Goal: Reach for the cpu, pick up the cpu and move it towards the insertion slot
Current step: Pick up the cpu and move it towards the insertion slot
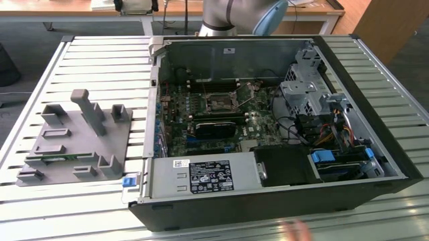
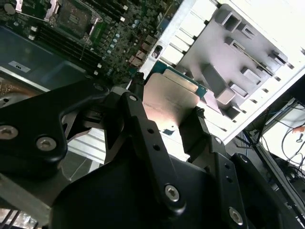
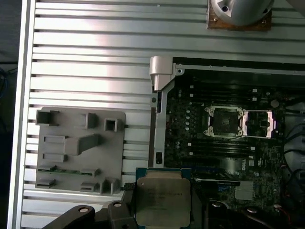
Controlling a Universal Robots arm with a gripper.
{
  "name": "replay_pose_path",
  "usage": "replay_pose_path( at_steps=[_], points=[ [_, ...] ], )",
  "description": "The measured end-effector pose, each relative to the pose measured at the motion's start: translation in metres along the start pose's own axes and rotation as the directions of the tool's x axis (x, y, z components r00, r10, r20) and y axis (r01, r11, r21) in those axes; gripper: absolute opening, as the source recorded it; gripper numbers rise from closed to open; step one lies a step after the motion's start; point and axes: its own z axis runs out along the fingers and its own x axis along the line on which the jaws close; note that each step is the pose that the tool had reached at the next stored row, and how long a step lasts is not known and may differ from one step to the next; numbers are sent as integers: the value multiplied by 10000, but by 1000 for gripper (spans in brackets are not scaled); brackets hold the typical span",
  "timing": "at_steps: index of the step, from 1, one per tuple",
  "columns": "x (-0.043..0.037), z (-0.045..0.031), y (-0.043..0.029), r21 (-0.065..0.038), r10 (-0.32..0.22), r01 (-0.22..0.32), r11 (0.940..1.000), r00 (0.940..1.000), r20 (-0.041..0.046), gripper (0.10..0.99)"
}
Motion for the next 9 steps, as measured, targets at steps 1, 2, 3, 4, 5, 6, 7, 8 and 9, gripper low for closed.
replay_pose_path(
  at_steps=[1,2,3,4,5,6,7,8,9],
  points=[
    [-29,0,1,0,-7,7,10000,10000,0,545],
    [-58,0,2,0,-14,14,10000,10000,0,545],
    [-93,0,2,-2,-20,20,10000,10000,0,545],
    [-129,0,3,-1,-27,27,10000,10000,0,545],
    [-191,3,12,0,-39,39,10000,10000,-1,545],
    [-215,7,19,-1,-43,43,10000,10000,-1,545],
    [-237,9,26,0,-48,48,10000,10000,-1,545],
    [-276,19,48,-1,-55,55,10000,10000,-1,545],
    [-293,24,61,-1,-58,58,10000,10000,-1,545]
  ],
)
